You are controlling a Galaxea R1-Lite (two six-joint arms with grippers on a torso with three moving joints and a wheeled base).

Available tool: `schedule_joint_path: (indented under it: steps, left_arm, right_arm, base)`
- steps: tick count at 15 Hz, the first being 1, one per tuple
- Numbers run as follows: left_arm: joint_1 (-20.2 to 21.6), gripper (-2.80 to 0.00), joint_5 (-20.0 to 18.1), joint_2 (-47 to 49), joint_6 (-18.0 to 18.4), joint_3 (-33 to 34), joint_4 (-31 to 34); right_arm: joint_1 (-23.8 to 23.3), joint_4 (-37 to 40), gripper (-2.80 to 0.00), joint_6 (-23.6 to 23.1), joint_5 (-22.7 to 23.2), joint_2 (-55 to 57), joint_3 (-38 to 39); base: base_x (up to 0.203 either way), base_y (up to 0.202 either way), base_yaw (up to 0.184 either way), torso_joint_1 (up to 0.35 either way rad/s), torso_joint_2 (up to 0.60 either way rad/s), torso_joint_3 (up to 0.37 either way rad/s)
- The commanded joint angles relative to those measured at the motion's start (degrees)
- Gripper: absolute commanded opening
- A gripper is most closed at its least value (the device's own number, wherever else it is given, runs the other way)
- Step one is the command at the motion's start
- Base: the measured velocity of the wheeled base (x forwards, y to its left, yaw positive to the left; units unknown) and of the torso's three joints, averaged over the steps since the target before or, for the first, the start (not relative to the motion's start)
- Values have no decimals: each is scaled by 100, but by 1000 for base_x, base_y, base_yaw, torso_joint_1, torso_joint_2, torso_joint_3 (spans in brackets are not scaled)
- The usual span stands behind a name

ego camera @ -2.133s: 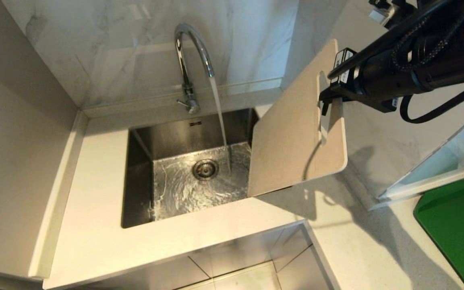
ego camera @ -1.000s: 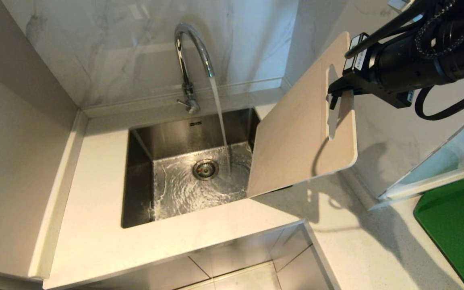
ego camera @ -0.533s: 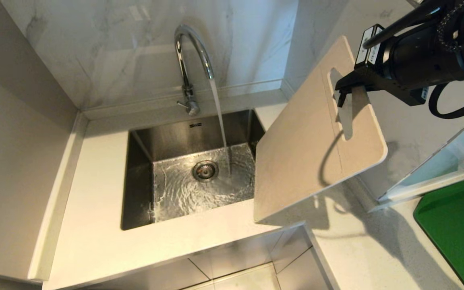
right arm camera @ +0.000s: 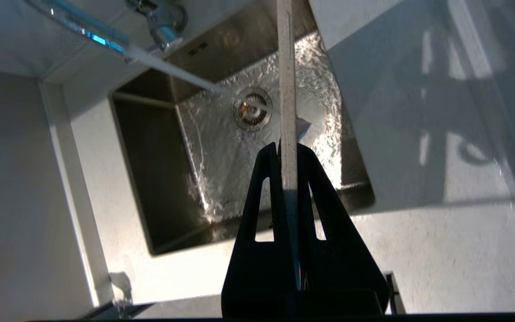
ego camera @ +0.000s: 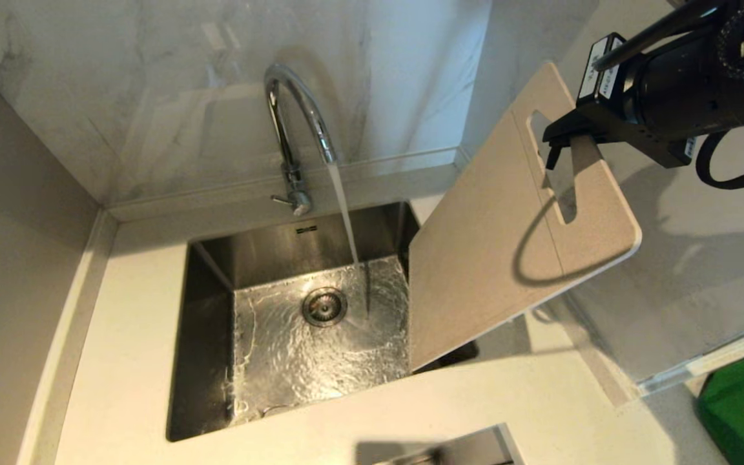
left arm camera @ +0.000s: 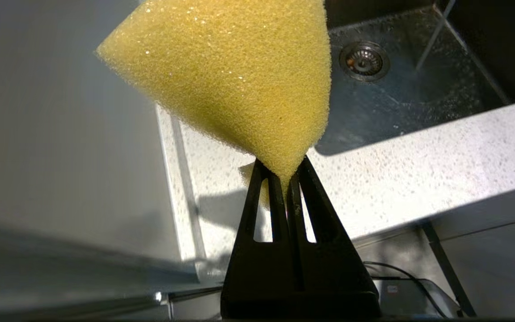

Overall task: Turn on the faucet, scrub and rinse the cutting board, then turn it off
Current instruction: Scrub the cutting board underwater

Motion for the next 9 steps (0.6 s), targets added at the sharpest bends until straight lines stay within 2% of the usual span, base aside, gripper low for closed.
schedule_joint_path:
  steps: [1,9]
  left_arm:
    - [4,-280,-4,5,-26,7,6]
    - [-2,-280,-4,5,-24,7,6]
  right_arm:
    - [2,27,-280,16,3,3,0]
    - [3,37,-280,43,5,-9,8]
  base:
    - [127,0,-2,6,12,-1]
    - [0,0,0,0,0,0]
